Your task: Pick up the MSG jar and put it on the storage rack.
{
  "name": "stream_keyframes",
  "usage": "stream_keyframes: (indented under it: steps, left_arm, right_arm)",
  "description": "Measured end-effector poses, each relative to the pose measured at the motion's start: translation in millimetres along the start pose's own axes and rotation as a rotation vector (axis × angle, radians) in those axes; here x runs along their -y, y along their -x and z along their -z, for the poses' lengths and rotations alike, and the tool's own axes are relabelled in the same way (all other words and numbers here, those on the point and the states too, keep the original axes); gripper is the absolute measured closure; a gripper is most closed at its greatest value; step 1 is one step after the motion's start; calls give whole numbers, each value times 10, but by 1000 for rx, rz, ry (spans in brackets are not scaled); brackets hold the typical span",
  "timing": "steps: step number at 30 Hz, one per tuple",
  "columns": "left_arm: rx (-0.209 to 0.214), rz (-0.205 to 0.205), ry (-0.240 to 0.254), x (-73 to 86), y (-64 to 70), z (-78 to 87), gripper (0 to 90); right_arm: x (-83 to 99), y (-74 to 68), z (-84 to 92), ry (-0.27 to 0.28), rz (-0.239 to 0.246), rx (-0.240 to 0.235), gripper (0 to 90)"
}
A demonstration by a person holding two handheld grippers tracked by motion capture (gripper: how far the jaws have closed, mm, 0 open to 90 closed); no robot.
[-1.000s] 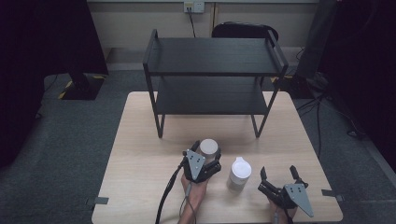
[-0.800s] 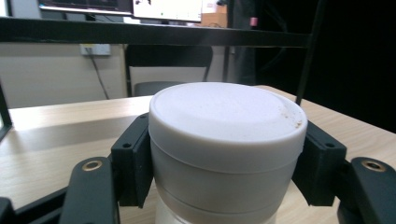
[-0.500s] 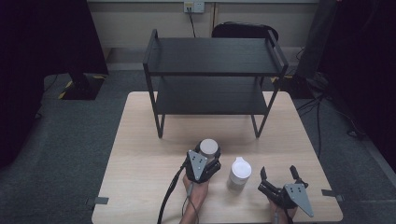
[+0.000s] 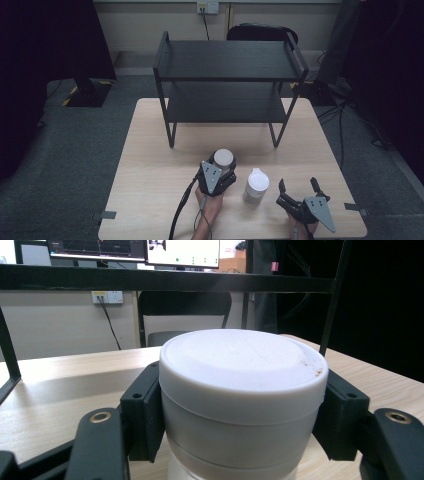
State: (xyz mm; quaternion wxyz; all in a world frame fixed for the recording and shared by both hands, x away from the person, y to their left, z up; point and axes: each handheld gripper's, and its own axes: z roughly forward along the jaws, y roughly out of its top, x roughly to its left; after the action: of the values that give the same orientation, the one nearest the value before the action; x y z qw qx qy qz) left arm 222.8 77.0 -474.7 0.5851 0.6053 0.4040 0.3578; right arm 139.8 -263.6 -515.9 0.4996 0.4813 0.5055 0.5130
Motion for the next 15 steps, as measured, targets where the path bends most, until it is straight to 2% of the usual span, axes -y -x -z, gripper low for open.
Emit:
stream_keyframes:
  steps: [15]
  left_arm:
    - [13, 2, -14, -39, -35, 5, 339]
  right_arm:
    - [0, 1, 0, 0, 0, 0, 0]
